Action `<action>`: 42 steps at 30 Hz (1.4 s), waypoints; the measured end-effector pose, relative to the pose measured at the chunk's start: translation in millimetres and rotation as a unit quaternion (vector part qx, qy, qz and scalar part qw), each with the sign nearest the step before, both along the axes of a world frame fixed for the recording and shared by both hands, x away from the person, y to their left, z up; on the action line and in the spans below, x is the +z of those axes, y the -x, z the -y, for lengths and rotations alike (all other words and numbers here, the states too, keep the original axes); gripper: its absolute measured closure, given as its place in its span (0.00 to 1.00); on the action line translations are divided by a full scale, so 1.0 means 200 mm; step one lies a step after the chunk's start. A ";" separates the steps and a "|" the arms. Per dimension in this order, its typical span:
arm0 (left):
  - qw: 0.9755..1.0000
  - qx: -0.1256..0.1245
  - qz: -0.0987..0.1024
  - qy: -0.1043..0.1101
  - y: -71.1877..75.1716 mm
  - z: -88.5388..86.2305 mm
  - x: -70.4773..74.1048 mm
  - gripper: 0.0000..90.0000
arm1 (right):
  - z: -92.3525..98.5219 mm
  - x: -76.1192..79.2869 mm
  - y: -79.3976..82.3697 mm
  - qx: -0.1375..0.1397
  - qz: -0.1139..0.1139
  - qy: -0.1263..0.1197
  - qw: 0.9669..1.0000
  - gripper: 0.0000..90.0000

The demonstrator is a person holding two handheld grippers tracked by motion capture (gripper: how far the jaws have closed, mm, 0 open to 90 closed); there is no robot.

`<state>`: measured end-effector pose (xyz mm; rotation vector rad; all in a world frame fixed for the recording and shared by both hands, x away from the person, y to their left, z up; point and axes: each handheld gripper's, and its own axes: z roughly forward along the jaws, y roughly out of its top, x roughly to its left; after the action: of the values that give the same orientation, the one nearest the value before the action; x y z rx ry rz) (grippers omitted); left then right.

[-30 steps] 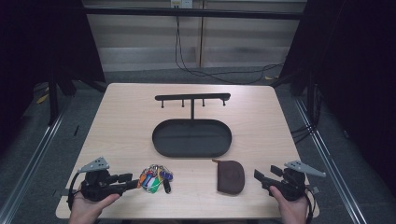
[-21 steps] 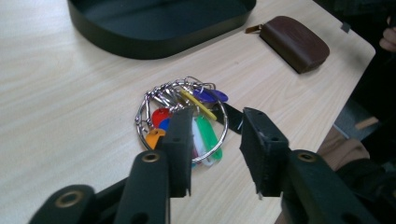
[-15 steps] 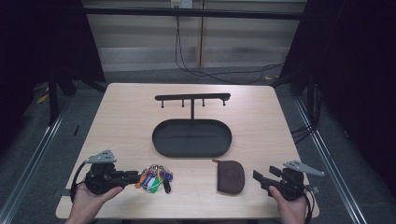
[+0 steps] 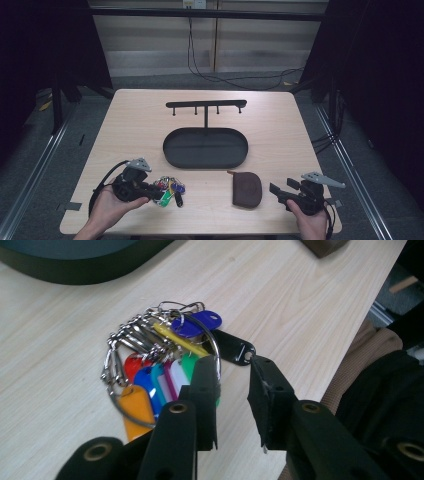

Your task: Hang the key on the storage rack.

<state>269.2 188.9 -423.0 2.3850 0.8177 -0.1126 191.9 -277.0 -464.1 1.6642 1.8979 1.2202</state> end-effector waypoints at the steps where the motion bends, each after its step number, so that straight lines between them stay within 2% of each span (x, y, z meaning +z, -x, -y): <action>1: 1.000 -0.007 -0.003 -0.008 -0.01 0.01 0.00 0.79 | 0.00 0.00 0.00 0.001 0.000 0.000 1.000 0.27; 6: 0.999 -0.006 -0.026 -0.035 -0.04 0.05 -0.02 0.78 | 0.00 0.00 -0.01 0.002 -0.005 0.002 1.000 0.27; 9: 0.998 -0.009 -0.028 -0.053 -0.05 0.08 -0.02 0.78 | 0.00 0.00 -0.01 0.004 -0.005 0.005 1.000 0.27; 13: 0.995 -0.020 -0.041 -0.086 -0.06 0.14 -0.02 0.80 | 0.00 0.00 -0.01 0.003 -0.005 0.006 1.000 0.26; 15: 0.994 -0.022 -0.047 -0.091 -0.07 0.15 -0.02 0.81 | 0.00 0.00 -0.01 0.003 -0.006 0.006 1.000 0.26; 17: 0.992 -0.021 -0.056 -0.111 -0.10 0.19 -0.03 0.85 | 0.00 -0.01 -0.01 0.001 -0.006 0.006 1.000 0.26; 19: 0.990 -0.022 -0.068 -0.119 -0.11 0.21 -0.03 0.85 | 0.00 -0.01 -0.01 0.000 -0.007 0.007 1.000 0.26; 21: 0.989 -0.031 -0.073 -0.124 -0.12 0.23 -0.04 0.85 | 0.00 -0.01 -0.01 0.000 -0.009 0.008 1.000 0.26; 25: 0.985 -0.052 -0.084 -0.143 -0.14 0.25 -0.06 0.81 | 0.00 -0.01 -0.01 -0.003 -0.014 0.008 1.000 0.26; 26: 0.984 -0.051 -0.087 -0.144 -0.14 0.26 -0.07 0.81 | 0.00 -0.01 -0.01 -0.003 -0.013 0.009 1.000 0.26; 29: 0.982 -0.061 -0.092 -0.155 -0.16 0.27 -0.09 0.82 | 0.00 -0.01 -0.01 -0.002 -0.015 0.010 1.000 0.26; 30: 0.982 -0.054 -0.094 -0.157 -0.15 0.28 -0.10 0.83 | 0.00 -0.01 -0.01 -0.001 -0.015 0.010 1.000 0.26; 32: 0.979 -0.062 -0.098 -0.167 -0.16 0.29 -0.11 0.84 | 0.00 -0.01 -0.01 -0.002 -0.015 0.010 1.000 0.26; 33: 0.979 -0.062 -0.098 -0.167 -0.16 0.29 -0.11 0.84 | 0.00 -0.01 -0.01 -0.002 -0.015 0.010 1.000 0.26; 34: 0.977 -0.057 -0.100 -0.178 -0.17 0.29 -0.13 0.85 | 0.00 -0.01 -0.01 0.000 -0.015 0.010 1.000 0.26; 36: 0.975 -0.063 -0.104 -0.185 -0.17 0.30 -0.13 0.87 | 0.00 -0.01 -0.01 0.000 -0.015 0.010 1.000 0.26; 39: 0.974 -0.067 -0.096 -0.195 -0.16 0.31 -0.13 0.88 | 0.00 -0.01 -0.02 -0.001 -0.017 0.010 1.000 0.26; 40: 0.973 -0.065 -0.099 -0.196 -0.16 0.32 -0.14 0.88 | -0.01 -0.01 -0.02 -0.001 -0.018 0.010 1.000 0.26; 42: 0.971 -0.069 -0.103 -0.205 -0.17 0.32 -0.15 0.88 | -0.01 -0.01 -0.02 -0.002 -0.018 0.010 1.000 0.26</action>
<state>303.2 124.2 -452.7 2.8577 0.8327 -0.2757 195.2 -275.9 -467.0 1.6902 1.9215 1.1726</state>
